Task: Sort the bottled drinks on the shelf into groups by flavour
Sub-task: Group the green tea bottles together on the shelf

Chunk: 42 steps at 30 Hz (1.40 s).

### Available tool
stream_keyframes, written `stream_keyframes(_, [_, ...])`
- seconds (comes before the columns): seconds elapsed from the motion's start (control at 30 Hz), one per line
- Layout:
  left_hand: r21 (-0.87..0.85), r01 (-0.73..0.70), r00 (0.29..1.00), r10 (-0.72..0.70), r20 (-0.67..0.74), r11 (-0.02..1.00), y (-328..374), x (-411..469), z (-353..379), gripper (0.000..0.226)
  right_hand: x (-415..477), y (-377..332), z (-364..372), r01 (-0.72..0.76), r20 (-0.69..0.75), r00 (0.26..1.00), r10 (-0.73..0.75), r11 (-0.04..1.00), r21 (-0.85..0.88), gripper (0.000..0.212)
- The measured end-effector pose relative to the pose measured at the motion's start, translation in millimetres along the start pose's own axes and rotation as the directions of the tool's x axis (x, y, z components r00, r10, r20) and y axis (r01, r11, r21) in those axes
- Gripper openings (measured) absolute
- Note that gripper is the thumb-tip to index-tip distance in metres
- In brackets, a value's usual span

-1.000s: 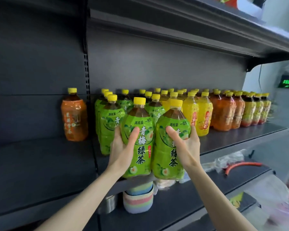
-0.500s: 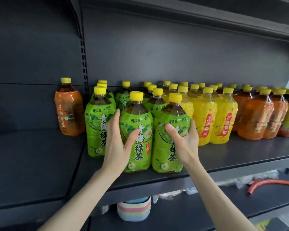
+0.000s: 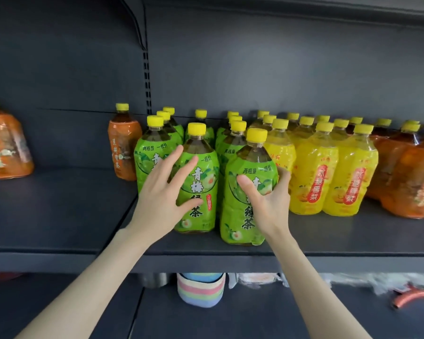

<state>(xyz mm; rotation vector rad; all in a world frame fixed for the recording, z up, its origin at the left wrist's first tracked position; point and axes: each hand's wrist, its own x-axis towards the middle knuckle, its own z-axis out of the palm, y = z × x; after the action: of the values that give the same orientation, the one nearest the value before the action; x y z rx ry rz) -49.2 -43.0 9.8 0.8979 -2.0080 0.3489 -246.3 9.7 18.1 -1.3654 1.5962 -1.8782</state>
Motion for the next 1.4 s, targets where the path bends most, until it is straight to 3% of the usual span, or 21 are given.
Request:
stream_keyframes(0.37, [0.289, -0.090, 0.996, 0.088, 0.020, 0.953, -16.5, 26.3, 21.5, 0.084, 3.2, 2.8, -2.2, 0.028, 0.017, 0.999, -0.028, 1.000, 0.011, 0.078])
stream_keyframes(0.5, [0.333, -0.111, 0.994, 0.101, 0.048, 0.936, -24.0, 32.0, 26.4, 0.085, 1.5, 2.3, -0.1, 0.048, 0.000, 0.999, -0.048, 0.999, 0.019, 0.089])
stream_keyframes(0.73, [0.506, -0.122, 0.989, 0.063, 0.132, 0.854, -31.2, 41.6, 37.0, 0.086, -2.7, -3.3, 2.2, 0.063, -0.018, 0.998, -0.063, 0.998, 0.013, 0.089])
stream_keyframes(0.93, [0.586, -0.127, 0.986, 0.035, 0.166, 0.801, -28.0, 45.3, 33.9, 0.083, -2.2, 2.2, 6.7, 0.086, -0.056, 0.994, -0.090, 0.994, -0.071, 0.114])
stream_keyframes(1.03, [0.411, -0.119, 0.993, 0.114, 0.037, 0.904, -27.6, 37.0, 27.7, 0.055, -5.8, 1.8, 12.7, 0.089, -0.068, 0.993, -0.092, 0.995, -0.051, 0.107])
stream_keyframes(1.1, [0.124, -0.057, 0.991, 0.071, -0.113, 0.991, -22.7, 26.8, 20.4, 0.043, -9.3, -1.4, 20.9, 0.108, -0.060, 0.992, -0.110, 0.994, -0.033, 0.096])
stream_keyframes(1.17, [-0.224, 0.023, 0.982, -0.065, -0.179, 0.974, -13.2, 15.7, 10.8, 0.042, -12.1, -4.5, 33.9, 0.139, -0.036, 0.990, -0.139, 0.990, -0.012, 0.083])
stream_keyframes(1.23, [-0.450, 0.108, 0.980, -0.172, -0.104, 0.887, -2.7, 6.0, 6.2, 0.044, -14.2, -5.9, 49.4, 0.158, -0.003, 0.987, -0.158, 0.987, -0.025, 0.077])
stream_keyframes(1.4, [-0.527, 0.115, 0.985, -0.165, -0.048, 0.842, -2.3, -2.8, 6.1, 0.048, -16.9, -7.3, 75.8, 0.152, 0.136, 0.980, -0.146, 0.988, -0.034, 0.063])
